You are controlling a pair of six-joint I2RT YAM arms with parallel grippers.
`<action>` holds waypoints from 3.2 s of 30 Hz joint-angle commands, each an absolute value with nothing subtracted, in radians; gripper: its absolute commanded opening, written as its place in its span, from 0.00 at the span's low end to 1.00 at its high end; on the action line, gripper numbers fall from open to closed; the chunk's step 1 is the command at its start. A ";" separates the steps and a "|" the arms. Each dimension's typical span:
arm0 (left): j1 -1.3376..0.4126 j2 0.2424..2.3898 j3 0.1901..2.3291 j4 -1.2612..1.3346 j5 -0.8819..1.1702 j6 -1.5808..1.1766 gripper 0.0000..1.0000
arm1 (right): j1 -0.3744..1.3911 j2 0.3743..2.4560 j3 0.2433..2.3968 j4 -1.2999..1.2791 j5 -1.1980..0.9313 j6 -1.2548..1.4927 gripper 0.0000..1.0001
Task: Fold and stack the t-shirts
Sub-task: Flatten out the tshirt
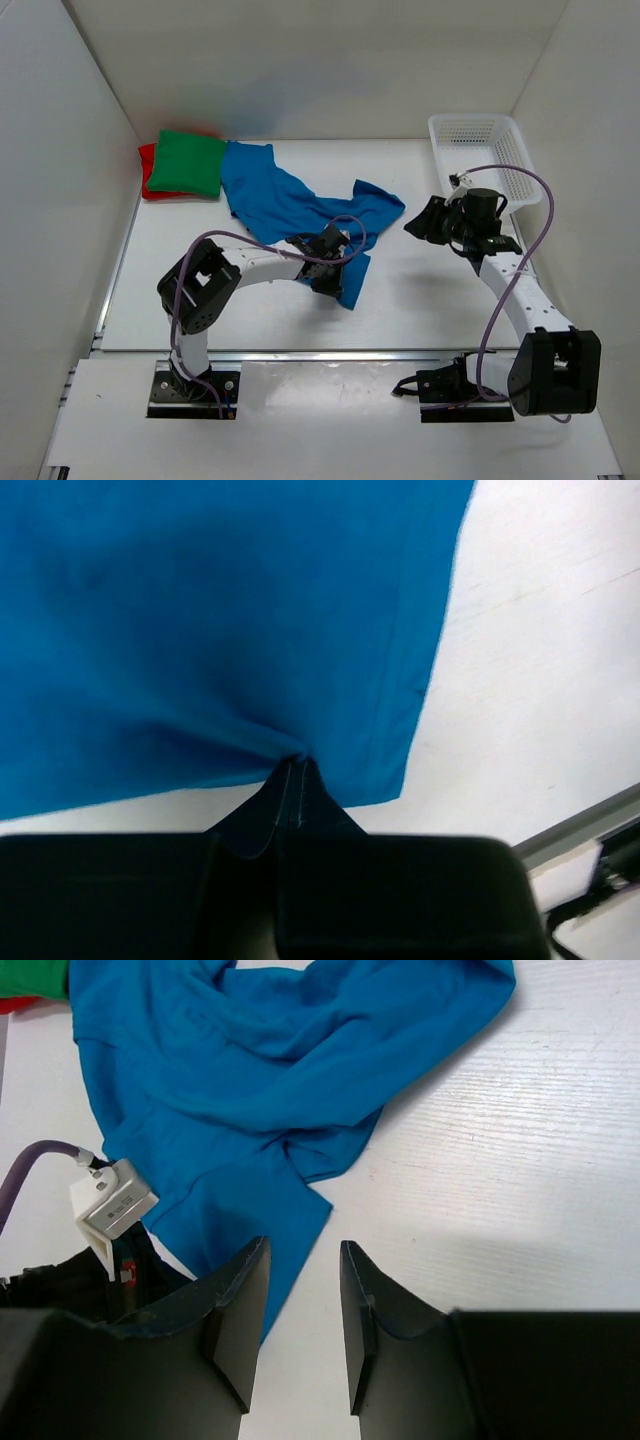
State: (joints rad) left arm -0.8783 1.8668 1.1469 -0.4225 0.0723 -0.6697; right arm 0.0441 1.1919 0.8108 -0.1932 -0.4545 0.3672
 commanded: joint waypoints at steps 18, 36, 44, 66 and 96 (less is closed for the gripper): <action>-0.325 1.094 1.548 -0.773 -0.150 -0.545 0.00 | 0.319 1.382 0.655 0.027 -0.414 0.495 0.33; -0.276 0.930 1.462 -0.785 -0.321 -0.446 0.00 | 0.417 1.758 1.179 -0.104 -0.365 0.431 0.38; -0.281 0.851 1.284 -0.830 -0.273 -0.476 0.00 | 0.578 2.002 1.581 -0.385 -0.305 0.242 0.37; -0.267 0.629 0.785 -0.844 -0.101 -0.555 0.00 | 0.839 2.154 1.670 -0.385 -0.120 0.198 0.37; -0.273 0.816 1.170 -0.778 -0.166 -0.476 0.00 | 0.646 1.469 1.437 -0.266 -0.058 0.348 0.00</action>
State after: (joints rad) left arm -0.2768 0.7898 1.0435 -0.8284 -0.1322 -0.5110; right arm 0.7208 1.7424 1.5383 -0.4679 -0.0566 0.2512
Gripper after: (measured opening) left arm 0.025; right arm 0.009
